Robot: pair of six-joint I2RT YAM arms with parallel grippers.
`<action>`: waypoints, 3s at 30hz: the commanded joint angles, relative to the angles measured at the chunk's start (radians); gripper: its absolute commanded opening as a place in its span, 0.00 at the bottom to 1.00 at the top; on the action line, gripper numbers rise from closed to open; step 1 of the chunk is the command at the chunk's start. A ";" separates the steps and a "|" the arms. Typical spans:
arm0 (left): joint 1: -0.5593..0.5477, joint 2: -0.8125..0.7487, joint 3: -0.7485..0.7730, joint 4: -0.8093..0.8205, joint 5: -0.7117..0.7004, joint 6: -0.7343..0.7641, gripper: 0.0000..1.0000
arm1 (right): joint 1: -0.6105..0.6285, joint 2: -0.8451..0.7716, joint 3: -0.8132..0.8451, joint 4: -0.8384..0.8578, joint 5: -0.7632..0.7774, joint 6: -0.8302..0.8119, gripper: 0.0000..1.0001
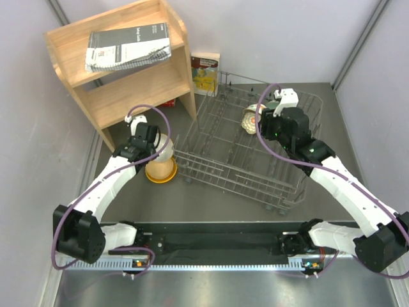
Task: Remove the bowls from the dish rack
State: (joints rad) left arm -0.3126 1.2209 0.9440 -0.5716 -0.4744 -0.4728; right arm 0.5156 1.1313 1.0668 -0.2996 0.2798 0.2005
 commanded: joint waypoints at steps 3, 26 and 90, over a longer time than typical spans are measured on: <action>0.021 -0.040 -0.022 0.013 0.121 -0.006 0.00 | -0.019 -0.016 -0.010 0.025 -0.007 -0.012 0.52; 0.058 -0.001 -0.090 -0.057 0.152 0.010 0.00 | -0.037 -0.031 -0.039 0.036 -0.013 -0.004 0.52; 0.089 0.048 0.018 -0.086 0.221 -0.009 0.00 | -0.054 -0.028 -0.048 0.033 -0.033 -0.003 0.52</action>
State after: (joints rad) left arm -0.2272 1.2678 0.9161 -0.6678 -0.2775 -0.4595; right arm 0.4770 1.1255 1.0206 -0.2924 0.2455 0.2016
